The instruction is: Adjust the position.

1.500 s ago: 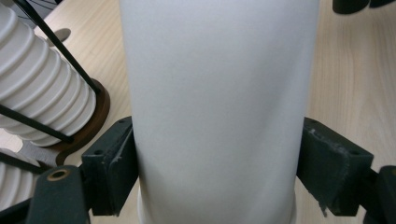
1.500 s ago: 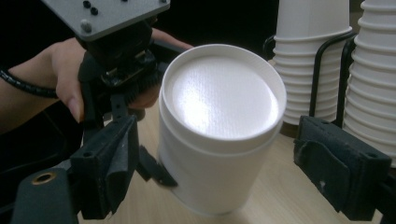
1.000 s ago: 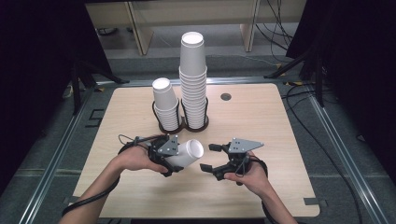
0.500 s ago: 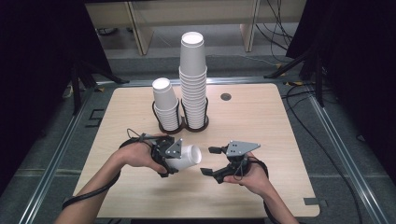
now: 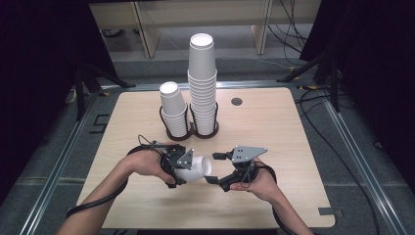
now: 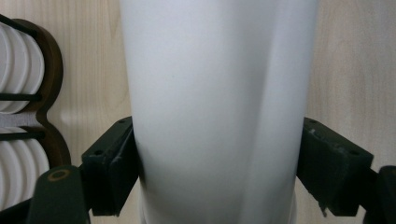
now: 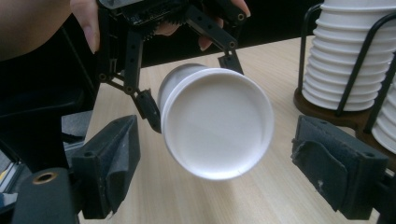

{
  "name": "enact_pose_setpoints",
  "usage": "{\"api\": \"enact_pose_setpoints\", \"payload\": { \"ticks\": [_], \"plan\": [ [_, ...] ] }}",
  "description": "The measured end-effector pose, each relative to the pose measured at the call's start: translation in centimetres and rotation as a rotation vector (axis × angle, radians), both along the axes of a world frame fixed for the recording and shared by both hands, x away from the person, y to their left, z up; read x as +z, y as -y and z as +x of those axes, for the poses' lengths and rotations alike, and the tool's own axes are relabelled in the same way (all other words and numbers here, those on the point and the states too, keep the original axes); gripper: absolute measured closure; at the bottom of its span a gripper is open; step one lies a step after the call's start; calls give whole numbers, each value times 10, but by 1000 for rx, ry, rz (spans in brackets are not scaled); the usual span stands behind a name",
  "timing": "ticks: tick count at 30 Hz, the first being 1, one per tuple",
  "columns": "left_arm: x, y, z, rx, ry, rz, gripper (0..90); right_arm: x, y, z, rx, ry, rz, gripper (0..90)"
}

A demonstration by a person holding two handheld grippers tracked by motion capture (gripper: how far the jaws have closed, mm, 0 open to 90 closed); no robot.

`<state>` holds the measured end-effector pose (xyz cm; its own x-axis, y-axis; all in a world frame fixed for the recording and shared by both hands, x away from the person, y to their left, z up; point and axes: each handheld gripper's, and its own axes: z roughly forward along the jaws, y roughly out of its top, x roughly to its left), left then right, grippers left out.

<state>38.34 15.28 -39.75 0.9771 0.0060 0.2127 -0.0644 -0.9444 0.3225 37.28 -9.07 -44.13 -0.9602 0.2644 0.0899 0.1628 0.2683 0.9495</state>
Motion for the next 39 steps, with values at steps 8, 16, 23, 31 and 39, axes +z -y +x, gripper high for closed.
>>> {"api": "enact_pose_setpoints", "payload": {
  "ticks": [8,16,23,31,39],
  "plan": [
    [0,2,-1,-19,2,-3,198,-2,-11,5,44,-17,5,166],
    [0,4,-2,-26,0,0,197,-1,-14,7,51,5,-4,187],
    [1,4,-3,-33,-2,0,197,-1,-17,7,70,-11,-16,211],
    [2,5,-3,-43,-3,6,196,-5,-19,7,80,-8,-24,233],
    [3,7,-3,-60,5,8,195,-5,-20,8,86,-15,-28,252]
  ]
}}
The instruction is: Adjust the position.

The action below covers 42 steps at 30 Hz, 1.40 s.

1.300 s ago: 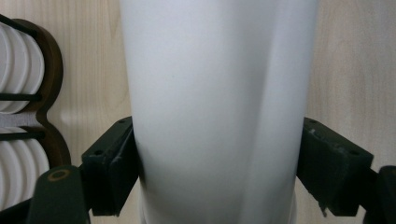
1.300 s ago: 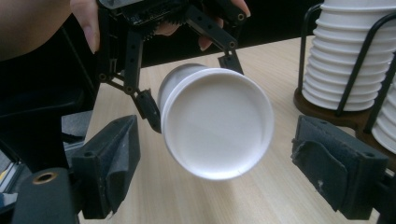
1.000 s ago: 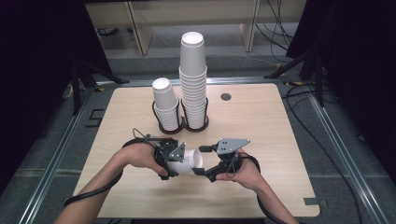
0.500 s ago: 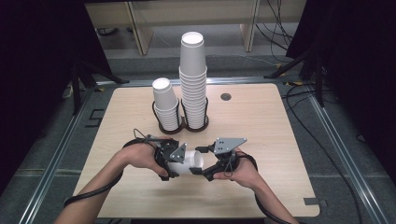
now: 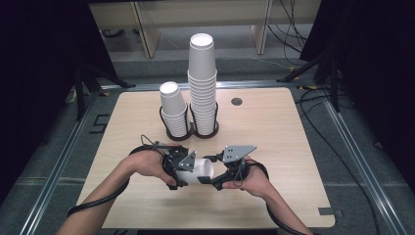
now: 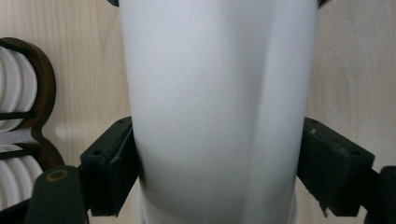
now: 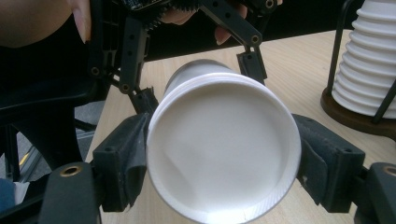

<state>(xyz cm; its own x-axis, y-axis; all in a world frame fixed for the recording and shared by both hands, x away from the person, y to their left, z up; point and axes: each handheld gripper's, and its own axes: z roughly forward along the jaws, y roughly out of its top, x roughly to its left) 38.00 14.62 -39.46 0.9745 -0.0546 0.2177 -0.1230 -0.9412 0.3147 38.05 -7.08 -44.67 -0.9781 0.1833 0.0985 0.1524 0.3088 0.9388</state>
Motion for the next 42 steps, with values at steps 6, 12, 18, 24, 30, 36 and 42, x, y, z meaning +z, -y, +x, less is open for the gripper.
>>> {"api": "enact_pose_setpoints", "payload": {
  "ticks": [6,12,18,24,30,36,42],
  "plan": [
    [0,0,0,0,-2,-1,194,0,1,0,2,5,2,262],
    [1,-1,-2,7,-10,-18,186,-1,2,1,9,10,19,269],
    [0,-3,-1,6,0,-66,165,-1,4,1,10,37,25,275],
    [-3,-4,-4,-2,16,-92,82,0,6,-1,7,45,24,275],
    [-3,-7,-3,2,22,-131,39,-1,7,-2,3,48,21,278],
    [1,-10,-3,12,29,-185,11,-2,8,-2,12,42,40,278],
    [1,-13,-4,35,32,-242,0,-1,12,-1,-4,60,34,279]
  ]
}}
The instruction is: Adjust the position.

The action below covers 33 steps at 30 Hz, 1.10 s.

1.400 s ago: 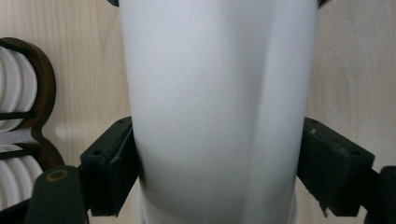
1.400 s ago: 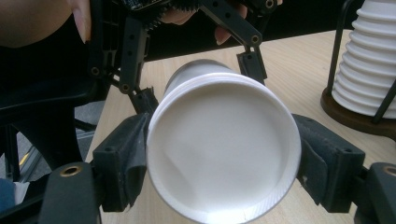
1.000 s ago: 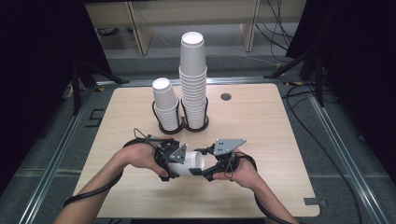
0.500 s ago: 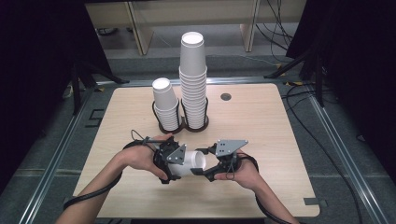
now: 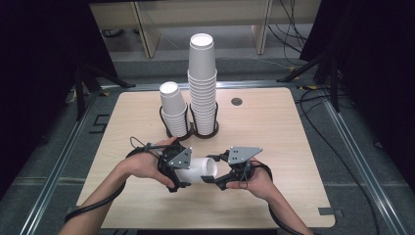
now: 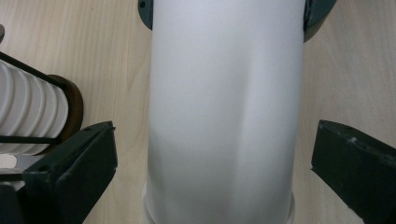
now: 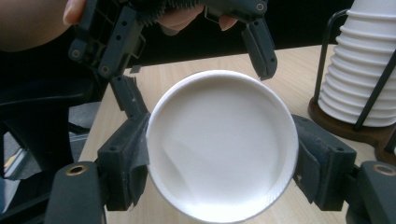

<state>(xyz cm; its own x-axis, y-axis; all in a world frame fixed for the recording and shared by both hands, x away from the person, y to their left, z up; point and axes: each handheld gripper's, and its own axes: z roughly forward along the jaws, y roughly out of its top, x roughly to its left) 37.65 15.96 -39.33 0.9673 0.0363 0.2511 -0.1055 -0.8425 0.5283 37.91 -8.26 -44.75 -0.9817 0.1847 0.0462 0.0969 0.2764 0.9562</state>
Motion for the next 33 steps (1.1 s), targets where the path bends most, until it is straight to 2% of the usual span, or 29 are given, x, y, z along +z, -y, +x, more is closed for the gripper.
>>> {"api": "enact_pose_setpoints", "payload": {
  "ticks": [4,6,8,9,10,11,12,13,14,15,16,17,18,19,24,28,29,33],
  "plan": [
    [1,-5,-1,24,0,-53,0,0,4,-1,-15,-13,6,278],
    [0,-6,-2,48,5,-82,0,-1,6,-1,-8,-26,24,279],
    [-2,-9,-1,66,7,-89,0,-1,9,-1,-18,-15,13,279],
    [-3,-11,-1,66,3,-93,0,-1,9,0,-17,13,12,279],
    [-4,-12,-1,57,-13,-96,0,-1,10,-1,-23,-9,11,279],
    [-6,-14,-2,71,-14,-121,0,-2,10,-1,-17,-12,31,279],
    [-7,-16,-2,72,-14,-132,0,-1,12,-3,-29,-24,14,278],
    [-8,-17,-3,76,-20,-143,0,-2,13,-2,-27,-12,23,278],
    [-10,-19,-3,85,-26,-165,0,-1,14,-3,-29,-27,26,278],
    [-12,-20,-3,96,-31,-193,0,-2,14,-2,-9,-31,42,279],
    [-13,-21,-2,99,-36,-208,0,-1,16,-3,-38,-7,39,279],
    [-13,-23,-1,87,-47,-210,0,-1,17,-2,-35,-7,37,279],
    [-15,-24,-2,106,-50,-247,0,-1,17,-3,-34,-11,37,279],
    [-16,-24,-2,103,-63,-256,0,-1,17,-4,-36,-18,36,279],
    [-23,-27,-1,120,-68,-287,0,0,18,-3,-34,-14,42,279],
    [-28,-30,1,135,-78,-310,0,-1,17,-3,-41,-7,73,280],
    [-29,-31,2,127,-97,-311,0,0,18,-2,-26,-13,59,279],
    [-34,-31,2,133,-108,-328,0,0,18,-3,-37,-22,62,280]
  ]
}}
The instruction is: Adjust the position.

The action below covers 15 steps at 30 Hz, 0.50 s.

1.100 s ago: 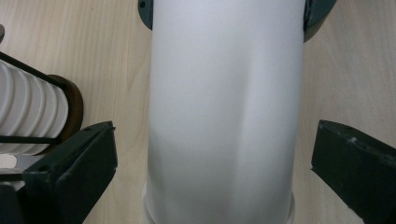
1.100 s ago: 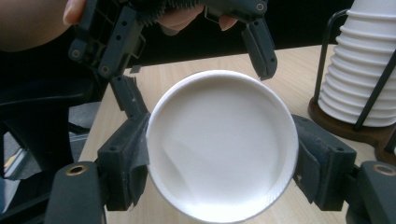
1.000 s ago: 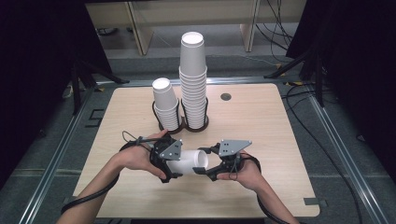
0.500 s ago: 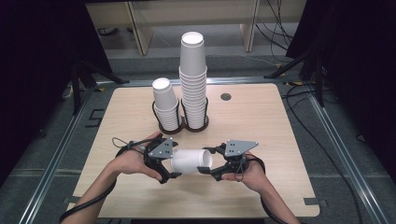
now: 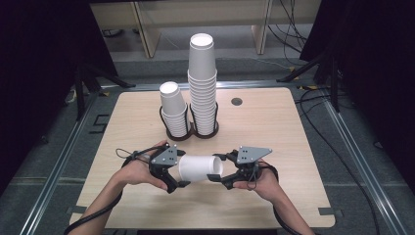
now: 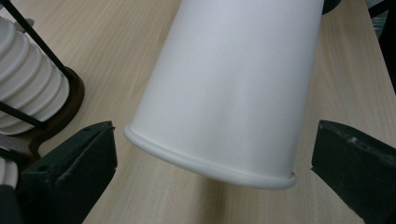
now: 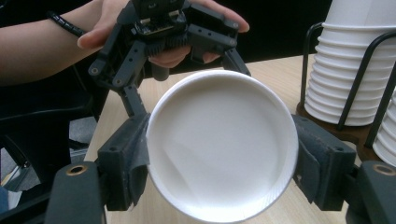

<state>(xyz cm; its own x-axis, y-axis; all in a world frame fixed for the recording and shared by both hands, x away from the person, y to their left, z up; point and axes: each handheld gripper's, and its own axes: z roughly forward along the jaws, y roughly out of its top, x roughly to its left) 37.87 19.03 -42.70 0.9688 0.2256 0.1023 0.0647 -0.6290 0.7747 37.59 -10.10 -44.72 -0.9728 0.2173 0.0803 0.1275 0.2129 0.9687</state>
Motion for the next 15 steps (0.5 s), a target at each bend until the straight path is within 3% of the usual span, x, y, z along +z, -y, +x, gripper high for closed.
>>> {"api": "enact_pose_setpoints", "payload": {
  "ticks": [13,15],
  "plan": [
    [-7,3,4,12,-19,-30,0,0,0,2,13,3,5,279],
    [-7,2,5,2,-19,-20,0,-1,-2,2,16,-3,30,279]
  ]
}}
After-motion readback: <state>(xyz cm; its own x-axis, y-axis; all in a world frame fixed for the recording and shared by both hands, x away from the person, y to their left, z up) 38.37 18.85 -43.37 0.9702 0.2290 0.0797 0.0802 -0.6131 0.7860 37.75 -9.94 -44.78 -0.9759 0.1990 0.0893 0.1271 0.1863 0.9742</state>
